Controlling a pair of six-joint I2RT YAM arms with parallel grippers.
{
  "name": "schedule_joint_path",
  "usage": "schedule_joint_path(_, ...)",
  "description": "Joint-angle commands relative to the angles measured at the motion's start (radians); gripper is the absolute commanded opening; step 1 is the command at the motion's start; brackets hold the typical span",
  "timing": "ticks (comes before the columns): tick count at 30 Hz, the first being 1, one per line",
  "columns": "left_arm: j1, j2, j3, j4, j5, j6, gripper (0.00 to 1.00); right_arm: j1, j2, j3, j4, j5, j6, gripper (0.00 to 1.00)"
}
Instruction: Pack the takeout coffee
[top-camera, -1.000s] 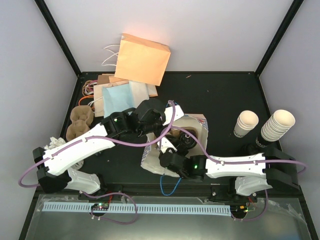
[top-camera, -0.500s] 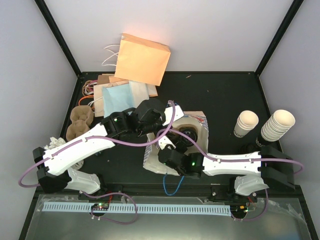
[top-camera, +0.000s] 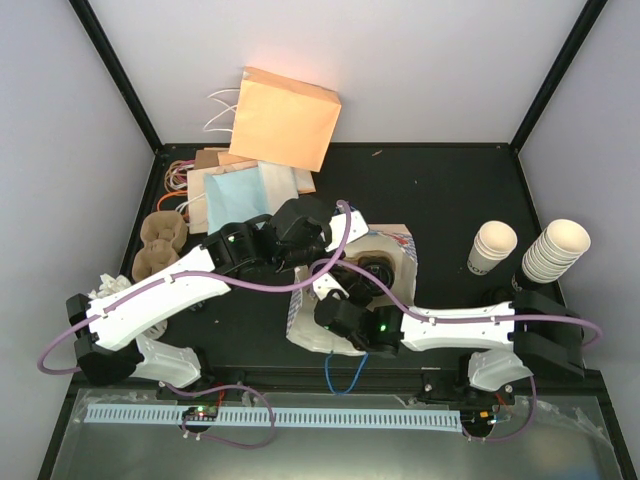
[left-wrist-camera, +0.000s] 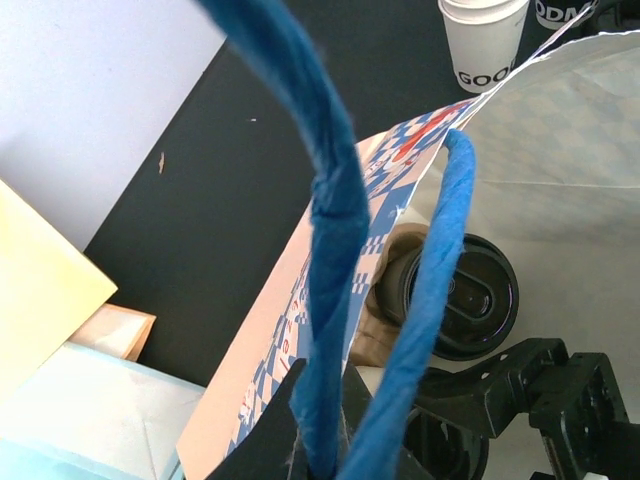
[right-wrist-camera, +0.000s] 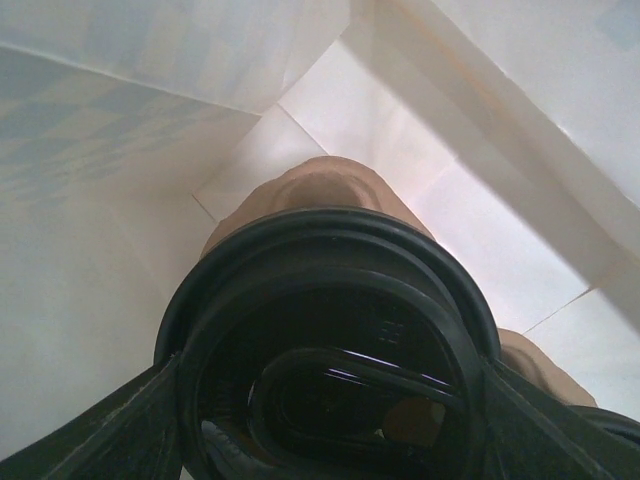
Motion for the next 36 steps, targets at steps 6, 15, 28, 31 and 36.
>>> schedule_joint_path(6, -0.002, 0.003, 0.055, -0.007, 0.035, -0.032, 0.02, -0.014, 0.032, -0.001, 0.033, 0.002, 0.021, 0.64)
schedule_joint_path(15, -0.002, 0.024, 0.089, -0.033, 0.041, -0.034, 0.02, -0.015, 0.062, -0.002, 0.021, 0.036, -0.001, 0.64)
schedule_joint_path(28, -0.001, 0.068, 0.173, -0.124, 0.062, -0.065, 0.02, -0.020, 0.049, 0.003, -0.018, 0.053, 0.019, 0.64)
schedule_joint_path(31, 0.001, 0.075, 0.183, -0.138, 0.073, -0.076, 0.02, -0.023, 0.027, -0.003, -0.028, 0.045, 0.022, 0.64)
schedule_joint_path(36, 0.014, 0.099, 0.241, -0.187, 0.120, -0.108, 0.01, -0.023, -0.001, 0.015, -0.091, 0.024, 0.046, 0.64)
